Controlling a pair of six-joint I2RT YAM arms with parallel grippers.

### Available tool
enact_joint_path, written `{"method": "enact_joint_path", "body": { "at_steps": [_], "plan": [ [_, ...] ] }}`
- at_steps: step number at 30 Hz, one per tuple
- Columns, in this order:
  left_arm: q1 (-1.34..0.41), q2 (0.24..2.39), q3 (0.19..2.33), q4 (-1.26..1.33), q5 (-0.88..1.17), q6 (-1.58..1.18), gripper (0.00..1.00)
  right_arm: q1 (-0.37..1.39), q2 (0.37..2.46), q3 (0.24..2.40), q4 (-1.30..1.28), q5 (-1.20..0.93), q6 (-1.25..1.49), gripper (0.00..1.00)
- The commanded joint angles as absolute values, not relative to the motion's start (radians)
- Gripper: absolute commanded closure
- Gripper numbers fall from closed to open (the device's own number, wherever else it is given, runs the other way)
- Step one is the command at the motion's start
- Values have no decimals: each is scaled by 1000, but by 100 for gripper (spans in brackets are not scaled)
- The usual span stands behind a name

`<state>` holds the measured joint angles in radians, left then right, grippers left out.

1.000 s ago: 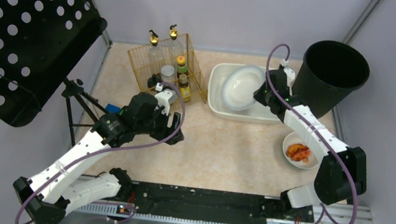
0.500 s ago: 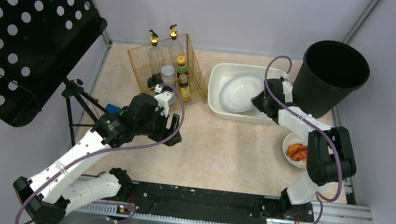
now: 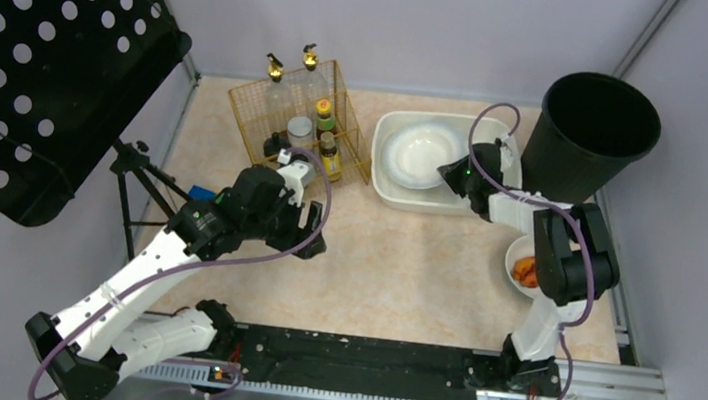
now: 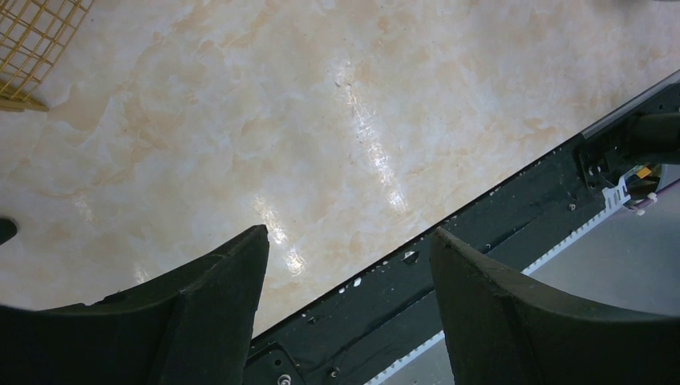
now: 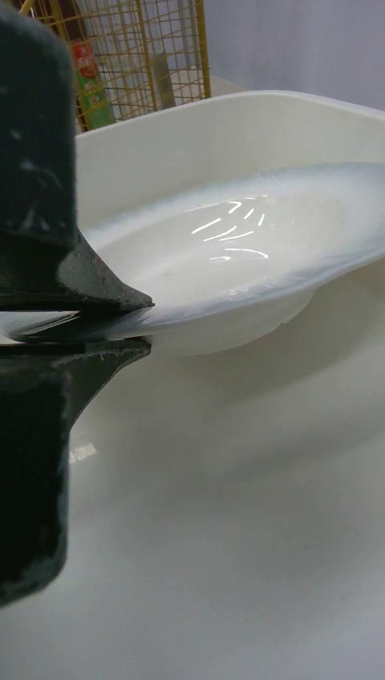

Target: Clear the kitchen counter

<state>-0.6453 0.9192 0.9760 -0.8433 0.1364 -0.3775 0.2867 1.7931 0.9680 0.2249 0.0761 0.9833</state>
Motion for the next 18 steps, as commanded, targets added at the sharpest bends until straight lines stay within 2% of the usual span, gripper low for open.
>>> {"method": "enact_joint_path", "body": {
  "at_steps": [1, 5, 8, 10, 18],
  "plan": [
    [-647, 915, 1009, -834, 129, -395, 22, 292, 1809, 917, 290, 48, 988, 100],
    [-648, 919, 1004, -823, 143, -396, 22, 291, 1775, 900, 266, 54, 984, 74],
    [-647, 920, 1002, -815, 152, -396, 22, 291, 1734, 879, 262, 54, 977, 58],
    [-647, 918, 1002, -812, 157, -397, 22, 292, 1706, 863, 260, 55, 974, 53],
    [-647, 912, 996, -809, 159, -397, 22, 293, 1545, 876, 169, 67, 924, 44]
  ]
}}
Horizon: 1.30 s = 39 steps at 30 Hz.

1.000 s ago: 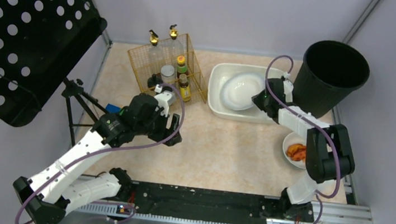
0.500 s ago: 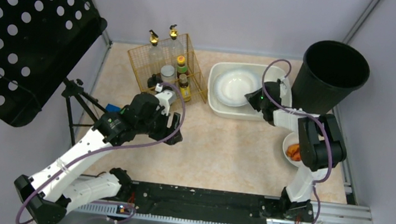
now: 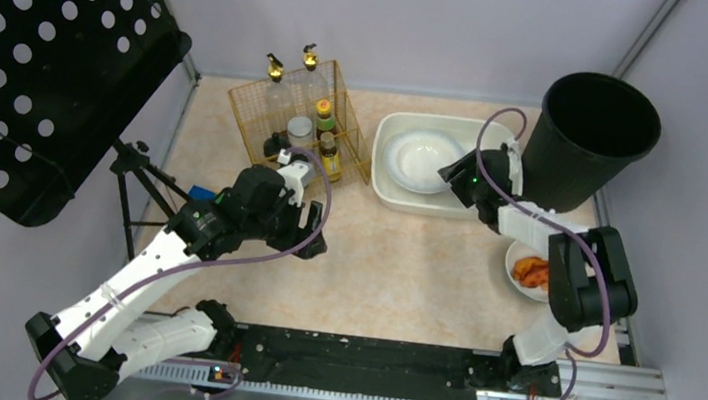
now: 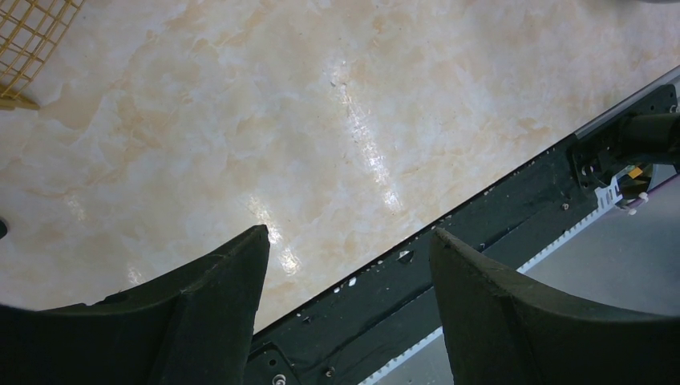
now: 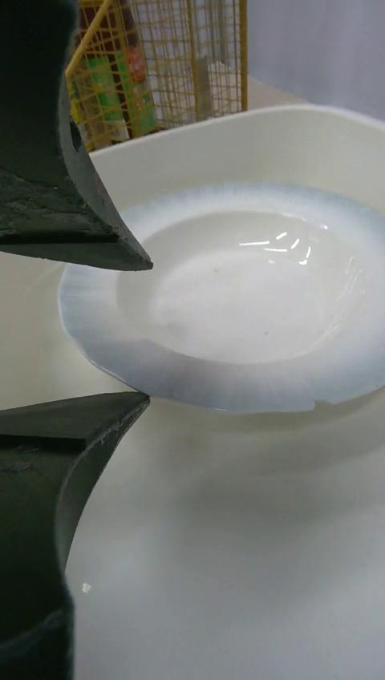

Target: Clear the kitchen counter

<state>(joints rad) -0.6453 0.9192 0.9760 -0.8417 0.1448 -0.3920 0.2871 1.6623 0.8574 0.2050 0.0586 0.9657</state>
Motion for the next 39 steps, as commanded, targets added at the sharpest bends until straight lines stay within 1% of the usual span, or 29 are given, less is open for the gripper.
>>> {"method": "enact_joint_path", "body": {
  "at_steps": [1, 6, 9, 11, 14, 17, 22, 28, 33, 39],
  "plan": [
    [-647, 912, 994, -806, 160, -397, 22, 296, 1520, 886, 148, 69, 916, 43],
    [-648, 911, 997, -799, 161, -393, 22, 301, 1391, 950, -26, 114, 839, 42],
    [-647, 903, 997, -789, 162, -387, 22, 302, 1279, 950, -132, 178, 781, 38],
    [-647, 901, 998, -781, 164, -385, 22, 302, 1193, 957, -208, 209, 739, 37],
    [-647, 903, 999, -763, 183, -381, 22, 301, 1073, 964, -346, 262, 697, 37],
    [-647, 900, 983, -735, 200, -375, 22, 286, 942, 970, -515, 331, 663, 35],
    [-648, 909, 943, -665, 260, -380, 22, 227, 809, 1017, -784, 357, 650, 35],
    [-648, 899, 919, -638, 326, -379, 22, 228, 658, 997, -1014, 399, 782, 36],
    [-647, 868, 882, -619, 361, -374, 22, 227, 619, 950, -1221, 506, 953, 36],
    [-647, 862, 876, -629, 366, -382, 22, 226, 629, 848, -1284, 521, 1123, 33]
  ]
}}
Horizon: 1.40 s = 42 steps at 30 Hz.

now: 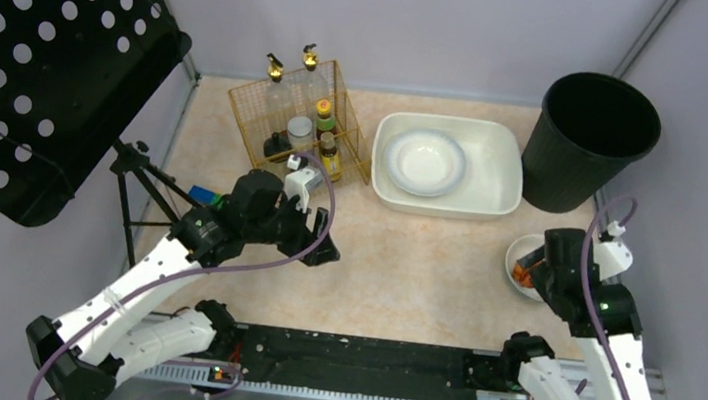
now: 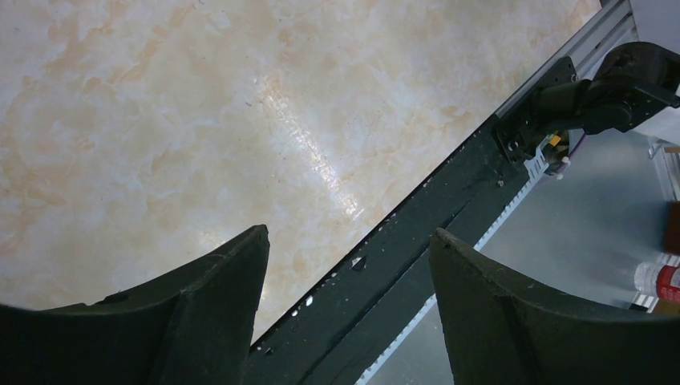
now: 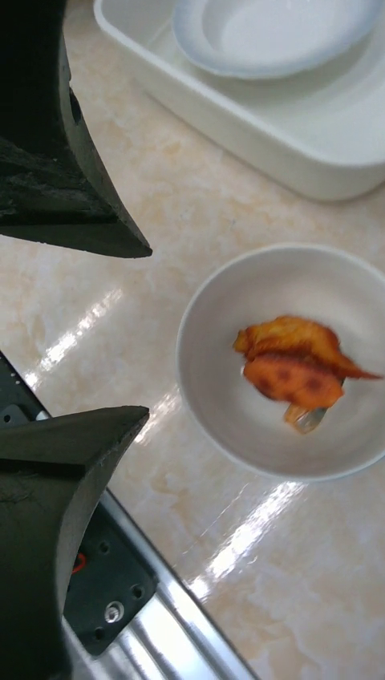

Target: Clear the kitchen counter

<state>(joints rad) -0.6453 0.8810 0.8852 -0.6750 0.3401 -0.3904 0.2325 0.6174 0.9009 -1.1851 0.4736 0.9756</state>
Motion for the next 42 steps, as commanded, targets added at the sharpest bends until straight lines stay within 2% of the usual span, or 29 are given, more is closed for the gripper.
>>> {"method": "enact_joint_path", "body": {
  "at_steps": [1, 10, 24, 30, 36, 40, 42],
  "plan": [
    [-647, 861, 871, -628, 369, -381, 22, 226, 632, 824, -1282, 519, 1146, 33],
    [-648, 857, 853, -620, 396, -382, 22, 166, 689, 704, -1192, 490, 1243, 32],
    [-647, 854, 841, -617, 390, -371, 22, -99, 695, 562, -973, 391, 1191, 35],
    [-647, 860, 843, -618, 383, -368, 22, -138, 713, 503, -884, 334, 1162, 51],
    [-647, 864, 844, -621, 377, -367, 22, -138, 692, 445, -833, 320, 1144, 74],
    [-648, 864, 843, -623, 374, -365, 22, -138, 696, 422, -808, 315, 1145, 96],
    [-647, 862, 842, -624, 373, -365, 22, -138, 685, 426, -806, 320, 1140, 100]
  ]
}}
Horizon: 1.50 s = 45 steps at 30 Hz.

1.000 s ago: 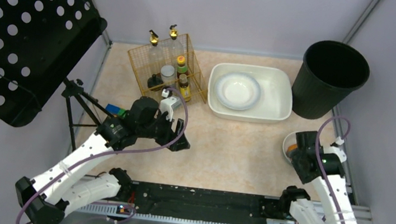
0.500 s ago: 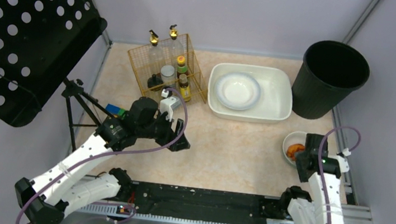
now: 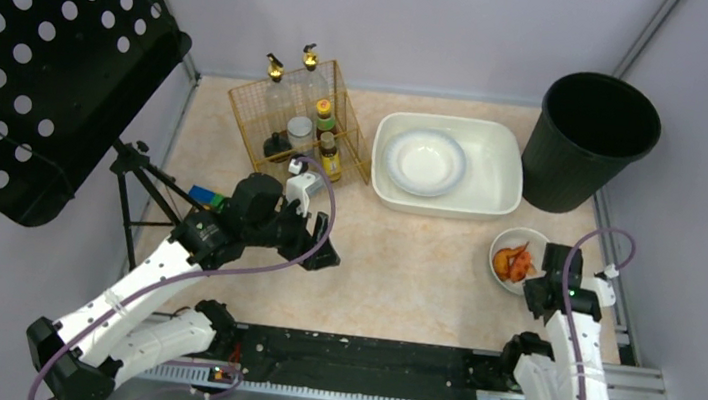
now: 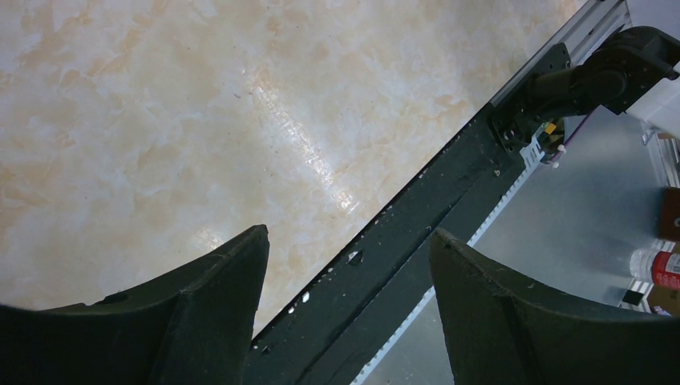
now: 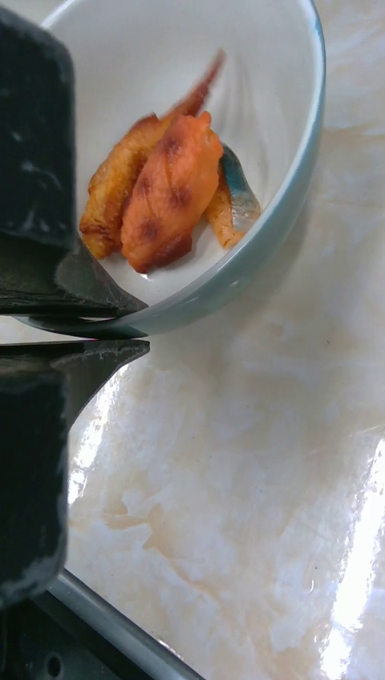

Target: Clear the kitchen counter

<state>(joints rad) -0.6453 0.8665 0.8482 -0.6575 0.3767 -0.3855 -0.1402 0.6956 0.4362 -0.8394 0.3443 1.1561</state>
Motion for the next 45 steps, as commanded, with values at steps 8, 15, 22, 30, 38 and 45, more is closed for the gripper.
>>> {"method": "enact_joint_path", "body": {
  "at_steps": [8, 15, 22, 30, 38, 45],
  "plan": [
    [-647, 860, 841, -626, 371, -364, 22, -138, 637, 467, -821, 356, 1094, 100],
    [-648, 859, 841, -626, 367, -362, 22, -138, 637, 578, -843, 339, 979, 100],
    [-647, 869, 842, -627, 365, -360, 22, -138, 635, 728, -890, 346, 916, 100],
    [-647, 872, 843, -630, 347, -359, 22, -138, 693, 885, -862, 283, 813, 100],
    [-646, 882, 844, -634, 341, -356, 22, -138, 842, 1104, -815, 137, 741, 100],
    [-640, 891, 845, -637, 334, -354, 22, -138, 1010, 1351, -799, 48, 704, 100]
  ]
}}
